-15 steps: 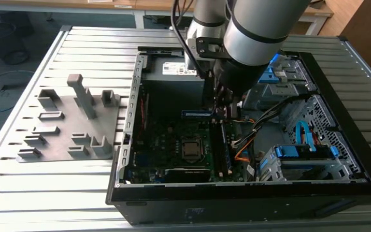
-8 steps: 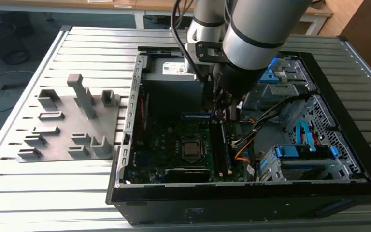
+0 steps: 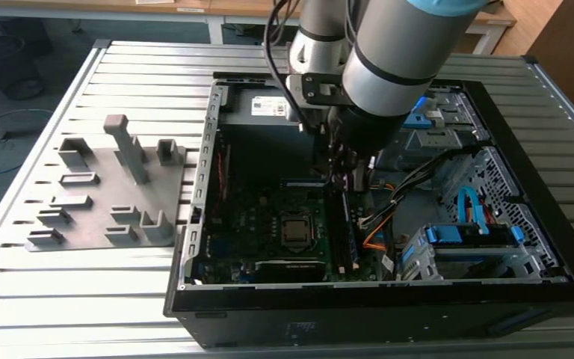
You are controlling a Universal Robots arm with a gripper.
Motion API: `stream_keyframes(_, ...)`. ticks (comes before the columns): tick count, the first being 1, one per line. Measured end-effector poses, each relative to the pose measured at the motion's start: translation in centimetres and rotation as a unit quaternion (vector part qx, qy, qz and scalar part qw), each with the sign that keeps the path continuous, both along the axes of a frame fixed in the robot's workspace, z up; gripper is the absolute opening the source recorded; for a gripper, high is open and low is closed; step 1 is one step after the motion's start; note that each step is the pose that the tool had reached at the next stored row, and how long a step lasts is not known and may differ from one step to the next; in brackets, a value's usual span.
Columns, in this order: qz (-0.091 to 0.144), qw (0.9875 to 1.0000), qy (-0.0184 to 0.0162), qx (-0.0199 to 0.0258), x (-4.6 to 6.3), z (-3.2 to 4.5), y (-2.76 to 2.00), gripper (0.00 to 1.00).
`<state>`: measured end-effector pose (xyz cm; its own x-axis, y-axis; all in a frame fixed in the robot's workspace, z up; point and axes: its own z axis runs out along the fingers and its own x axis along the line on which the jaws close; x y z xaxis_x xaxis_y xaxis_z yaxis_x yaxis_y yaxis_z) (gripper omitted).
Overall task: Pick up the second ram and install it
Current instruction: 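Pick up the second ram and move it above second insertion slot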
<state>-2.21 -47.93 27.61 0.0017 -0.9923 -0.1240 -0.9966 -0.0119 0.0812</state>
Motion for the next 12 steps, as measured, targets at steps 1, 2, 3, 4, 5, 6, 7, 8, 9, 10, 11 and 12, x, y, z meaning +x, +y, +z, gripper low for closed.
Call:
stream_keyframes(1, 0.000, 1.0000, 0.0000, 0.0000, 0.0, -0.18, 0.00, 0.13)
stream_keyframes(2, 0.000, 1.0000, 0.0000, 0.0000, 0.0, -0.35, 0.00, 0.13)
stream_keyframes(3, 0.000, 1.0000, 0.0000, 0.0000, 0.0, -0.53, 0.00, 0.13)
stream_keyframes(4, 0.000, 1.0000, 0.0000, 0.0000, 0.0, -0.68, 0.00, 0.13)
stream_keyframes(5, 0.000, 1.0000, 0.0000, 0.0000, 0.0, -0.78, 0.00, 0.13)
stream_keyframes(6, 0.000, 1.0000, 0.0000, -0.0001, -0.1, -0.80, -0.02, 0.13)
stream_keyframes(7, 0.000, 1.0000, -0.0004, -0.0010, -0.9, -0.81, -0.33, 0.13)
stream_keyframes(8, 0.001, 1.0000, -0.0005, -0.0010, -1.0, -0.81, -0.49, 0.13)
stream_keyframes(9, 0.001, 1.0000, -0.0005, -0.0011, -1.2, -0.82, -0.64, 0.13)
stream_keyframes(10, 0.001, 1.0000, -0.0004, -0.0013, -1.3, -0.82, -0.81, 0.13)
stream_keyframes(11, 0.001, 1.0000, -0.0004, -0.0014, -1.3, -0.83, -1.00, 0.13)
stream_keyframes(12, 0.001, 1.0000, -0.0004, -0.0014, -1.4, -0.85, -1.26, 0.13)
